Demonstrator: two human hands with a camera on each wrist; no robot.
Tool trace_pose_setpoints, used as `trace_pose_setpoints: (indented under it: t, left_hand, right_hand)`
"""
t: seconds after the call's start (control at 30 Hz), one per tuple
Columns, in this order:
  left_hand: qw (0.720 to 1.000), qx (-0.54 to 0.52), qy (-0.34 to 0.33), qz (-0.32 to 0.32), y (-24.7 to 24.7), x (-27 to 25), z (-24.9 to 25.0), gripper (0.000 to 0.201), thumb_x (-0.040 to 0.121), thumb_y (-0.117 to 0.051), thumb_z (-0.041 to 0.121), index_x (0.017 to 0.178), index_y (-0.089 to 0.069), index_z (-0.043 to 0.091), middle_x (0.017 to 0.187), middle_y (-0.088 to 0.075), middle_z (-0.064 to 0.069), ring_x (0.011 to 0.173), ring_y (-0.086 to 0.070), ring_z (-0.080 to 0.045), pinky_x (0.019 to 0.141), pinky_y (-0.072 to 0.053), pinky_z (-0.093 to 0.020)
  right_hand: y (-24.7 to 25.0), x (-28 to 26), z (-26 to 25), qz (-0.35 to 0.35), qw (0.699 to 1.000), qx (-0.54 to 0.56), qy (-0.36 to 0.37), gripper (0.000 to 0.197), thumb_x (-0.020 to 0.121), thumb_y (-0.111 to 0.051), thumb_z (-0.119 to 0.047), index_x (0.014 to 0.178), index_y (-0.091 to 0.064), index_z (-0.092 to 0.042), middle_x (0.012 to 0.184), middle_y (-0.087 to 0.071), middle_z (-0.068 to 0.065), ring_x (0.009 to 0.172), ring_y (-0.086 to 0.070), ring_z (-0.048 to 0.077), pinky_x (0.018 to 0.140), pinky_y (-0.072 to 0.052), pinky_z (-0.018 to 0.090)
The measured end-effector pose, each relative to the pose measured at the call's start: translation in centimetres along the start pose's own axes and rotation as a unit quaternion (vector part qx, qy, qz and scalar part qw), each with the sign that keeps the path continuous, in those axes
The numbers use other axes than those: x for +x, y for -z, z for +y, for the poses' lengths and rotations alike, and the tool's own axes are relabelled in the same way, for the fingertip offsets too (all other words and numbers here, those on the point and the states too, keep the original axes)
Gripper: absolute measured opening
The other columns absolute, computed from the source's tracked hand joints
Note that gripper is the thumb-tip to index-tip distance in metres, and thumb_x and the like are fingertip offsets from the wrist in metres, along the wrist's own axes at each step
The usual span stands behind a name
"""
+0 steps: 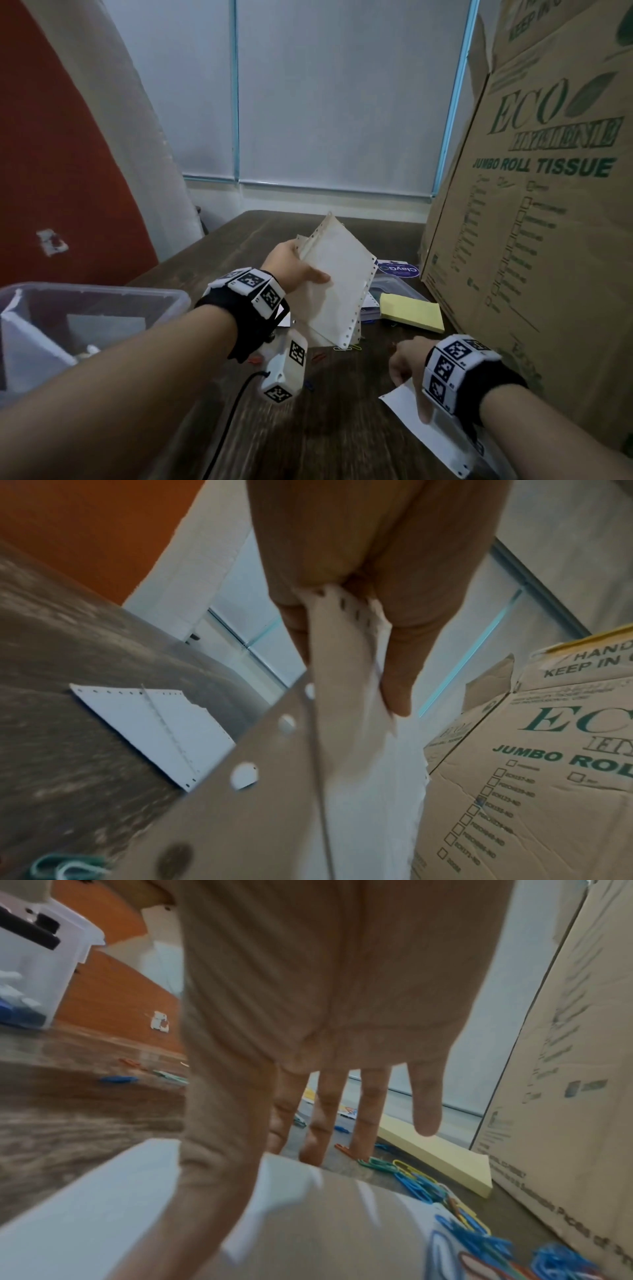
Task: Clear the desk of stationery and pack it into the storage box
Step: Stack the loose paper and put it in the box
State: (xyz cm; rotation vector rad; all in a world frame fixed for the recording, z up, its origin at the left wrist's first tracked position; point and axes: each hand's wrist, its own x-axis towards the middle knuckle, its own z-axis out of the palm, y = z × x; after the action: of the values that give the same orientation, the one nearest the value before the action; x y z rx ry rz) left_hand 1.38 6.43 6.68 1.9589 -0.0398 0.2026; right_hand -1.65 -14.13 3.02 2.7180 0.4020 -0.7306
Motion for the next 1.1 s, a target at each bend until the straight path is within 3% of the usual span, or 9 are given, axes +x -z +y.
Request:
trace_pose_setpoints:
  t: [0.2,0.33,0.4,0.47,0.53,0.67,0.77,0.83,1.1]
  left_hand:
    - [0.993,-0.095,0.059,-0.025,0.5,0.0,-1.2,0.033,0.067,-0.083,0.012,0.096,-0.067,0.005,0.097,-0.072,-0.015,0.087,-0.069,-0.033,0.086,-0.055,-0.046]
    - [0.970,-0.232,0.059,-0.055,0.6,0.1,-1.1,0.023,0.077,-0.075,0.015,0.095,-0.068,0.005,0.090,-0.073,-0.014,0.065,-0.070,-0.024,0.063,-0.061,-0.036]
    - [0.967,-0.243,0.064,-0.049,-0.2,0.2,-1.1,0.018,0.080,-0.073,0.017,0.090,-0.067,0.004,0.073,-0.071,-0.009,0.049,-0.065,-0.017,0.044,-0.053,-0.022]
    - [0.968,-0.239,0.077,-0.029,-1.5,0.7,-1.5,0.031,0.078,-0.075,0.022,0.098,-0.067,0.000,0.079,-0.071,-0.013,0.058,-0.065,-0.023,0.056,-0.054,-0.027]
    - [0.966,-0.238,0.095,-0.023,-3.0,0.7,-1.8,0.041,0.080,-0.073,0.024,0.109,-0.064,-0.003,0.088,-0.070,-0.015,0.071,-0.064,-0.027,0.067,-0.052,-0.031]
    - [0.963,-0.247,0.101,-0.046,-6.5,0.3,-2.4,0.028,0.093,-0.058,0.013,0.113,-0.058,-0.005,0.074,-0.061,-0.004,0.039,-0.060,-0.007,0.039,-0.048,-0.015]
    - [0.991,-0.094,0.087,-0.026,-7.5,2.1,-3.3,0.047,0.093,-0.055,0.036,0.116,-0.059,-0.005,0.090,-0.067,-0.007,0.073,-0.066,-0.017,0.061,-0.046,-0.020]
    - [0.990,0.050,0.132,0.000,-5.9,4.0,-4.5,0.058,0.093,-0.047,0.046,0.114,-0.059,-0.006,0.112,-0.065,-0.015,0.102,-0.062,-0.029,0.076,-0.041,-0.025]
    - [0.869,0.429,0.236,0.077,-0.1,10.0,-10.3,0.074,0.080,-0.059,0.058,0.127,-0.045,0.002,0.124,-0.050,-0.015,0.118,-0.051,-0.031,0.101,-0.042,-0.038]
  right_hand:
    - [-0.3,1.9,1.8,0.191,0.967,0.166,0.005,0.013,0.075,-0.073,-0.023,0.079,-0.060,-0.023,0.085,-0.059,0.000,0.090,-0.056,0.019,0.070,-0.043,0.026]
    - [1.6,1.9,3.9,0.437,0.780,0.448,-0.007,0.004,0.088,-0.059,-0.016,0.087,-0.056,-0.014,0.084,-0.061,0.006,0.075,-0.057,0.021,0.060,-0.041,0.024]
    - [2.5,2.1,4.1,0.457,0.700,0.549,0.015,0.007,0.092,-0.054,-0.018,0.086,-0.052,-0.018,0.085,-0.063,0.008,0.071,-0.060,0.022,0.064,-0.050,0.030]
    - [3.1,2.8,3.9,0.440,0.665,0.602,0.024,0.012,0.095,-0.050,-0.025,0.083,-0.050,-0.021,0.093,-0.065,0.013,0.078,-0.063,0.026,0.075,-0.053,0.041]
    - [3.5,3.4,3.4,0.419,0.648,0.636,0.016,0.021,0.096,-0.043,-0.034,0.081,-0.050,-0.022,0.100,-0.064,0.012,0.086,-0.062,0.027,0.083,-0.051,0.043]
    - [3.6,4.4,2.0,0.312,0.666,0.677,0.032,0.063,0.080,-0.052,-0.063,0.121,-0.054,-0.015,0.123,-0.058,0.001,0.114,-0.055,0.021,0.105,-0.039,0.044]
    - [2.9,5.7,1.3,0.324,0.657,0.679,0.032,0.048,0.073,-0.071,-0.015,0.117,-0.056,-0.004,0.110,-0.066,0.011,0.101,-0.063,0.027,0.090,-0.051,0.040]
    - [2.4,6.8,1.5,0.365,0.653,0.663,-0.021,0.059,0.059,-0.068,-0.016,0.116,-0.055,-0.006,0.109,-0.066,0.013,0.103,-0.063,0.032,0.092,-0.052,0.047]
    - [1.4,9.0,3.6,0.436,0.609,0.656,-0.091,0.049,0.078,-0.060,-0.006,0.125,-0.045,-0.008,0.120,-0.060,0.012,0.109,-0.058,0.030,0.093,-0.045,0.036]
